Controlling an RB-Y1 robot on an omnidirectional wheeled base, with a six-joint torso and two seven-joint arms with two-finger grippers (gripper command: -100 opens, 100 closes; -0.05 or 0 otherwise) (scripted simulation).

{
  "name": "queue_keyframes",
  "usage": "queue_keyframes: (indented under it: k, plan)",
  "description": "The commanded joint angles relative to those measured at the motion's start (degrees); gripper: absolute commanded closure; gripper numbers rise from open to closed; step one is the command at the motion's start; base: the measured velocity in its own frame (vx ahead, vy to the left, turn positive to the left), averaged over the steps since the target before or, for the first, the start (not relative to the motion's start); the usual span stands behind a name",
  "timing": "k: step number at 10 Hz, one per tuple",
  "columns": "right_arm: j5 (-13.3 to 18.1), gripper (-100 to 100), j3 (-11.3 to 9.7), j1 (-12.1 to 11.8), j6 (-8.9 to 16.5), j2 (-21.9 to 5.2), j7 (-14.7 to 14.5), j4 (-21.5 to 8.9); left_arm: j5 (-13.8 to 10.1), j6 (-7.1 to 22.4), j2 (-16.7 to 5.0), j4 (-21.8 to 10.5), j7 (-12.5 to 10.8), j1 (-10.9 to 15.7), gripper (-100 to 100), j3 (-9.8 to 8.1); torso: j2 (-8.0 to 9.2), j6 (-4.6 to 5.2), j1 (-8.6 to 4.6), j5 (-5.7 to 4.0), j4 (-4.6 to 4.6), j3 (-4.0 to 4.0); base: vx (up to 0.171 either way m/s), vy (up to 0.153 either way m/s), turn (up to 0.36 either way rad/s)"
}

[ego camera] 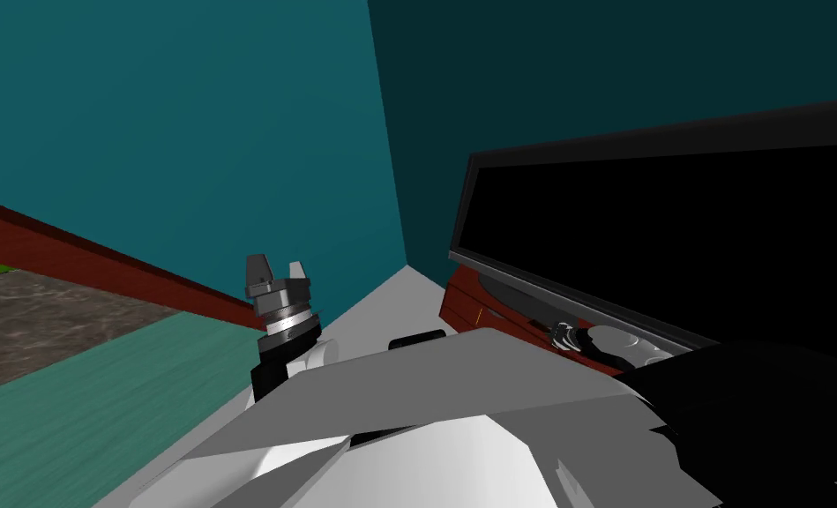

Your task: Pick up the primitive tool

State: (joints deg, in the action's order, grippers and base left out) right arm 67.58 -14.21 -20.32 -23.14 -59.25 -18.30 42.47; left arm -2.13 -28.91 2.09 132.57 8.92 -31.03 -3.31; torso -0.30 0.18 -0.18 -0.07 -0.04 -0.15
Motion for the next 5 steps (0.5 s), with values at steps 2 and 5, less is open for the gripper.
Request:
queue_keyframes:
  k: [2,5]
  plan:
    - [0.4,100,0.9,-1.5,-0.6,-1.2,-1.2,3.1,0.0,0.0,0.0,0.0,0.0,0.0,0,0.0,0.06,0.0,-0.02,0.0,0.0,0.02,0.104,0.015,-0.228]
    - [0.4,0,1.1,-1.5,-0.8,-1.2,-1.7,3.1,0.0,0.0,0.0,0.0,0.0,0.0,0,0.01,0.24,-0.09,-0.07,-0.02,0.05,0.13,0.044,0.011,-0.053]
